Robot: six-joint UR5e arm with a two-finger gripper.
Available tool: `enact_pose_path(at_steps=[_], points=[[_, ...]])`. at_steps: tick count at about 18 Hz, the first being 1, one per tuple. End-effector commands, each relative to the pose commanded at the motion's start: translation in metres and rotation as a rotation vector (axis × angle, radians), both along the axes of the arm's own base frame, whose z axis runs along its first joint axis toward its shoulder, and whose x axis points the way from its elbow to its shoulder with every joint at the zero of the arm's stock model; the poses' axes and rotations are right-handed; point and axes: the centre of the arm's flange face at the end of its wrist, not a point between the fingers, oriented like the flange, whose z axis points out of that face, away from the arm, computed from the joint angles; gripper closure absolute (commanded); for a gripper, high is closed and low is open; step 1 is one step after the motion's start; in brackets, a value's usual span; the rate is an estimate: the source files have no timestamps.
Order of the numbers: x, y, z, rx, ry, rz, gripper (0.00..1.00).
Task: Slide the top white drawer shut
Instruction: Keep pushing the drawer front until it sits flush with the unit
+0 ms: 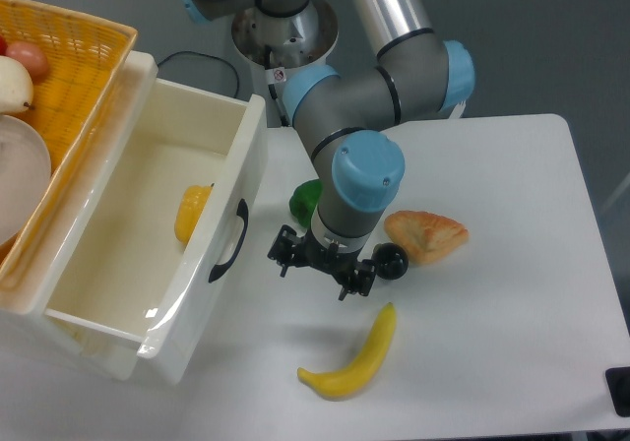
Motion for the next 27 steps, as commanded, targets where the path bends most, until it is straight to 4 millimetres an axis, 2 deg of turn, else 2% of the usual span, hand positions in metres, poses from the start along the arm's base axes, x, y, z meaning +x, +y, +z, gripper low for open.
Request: enact_pose_path(at_steps=[10,17,27], points=[[0.016,0.006,-0.013,-0.014,-0.021,-0.032,0.00],[0.034,0.014,-0.006,-0.006,-0.025,-0.059,0.00],[0.044,0.017,0.000,0.017,-0.046,-0.067,0.00]])
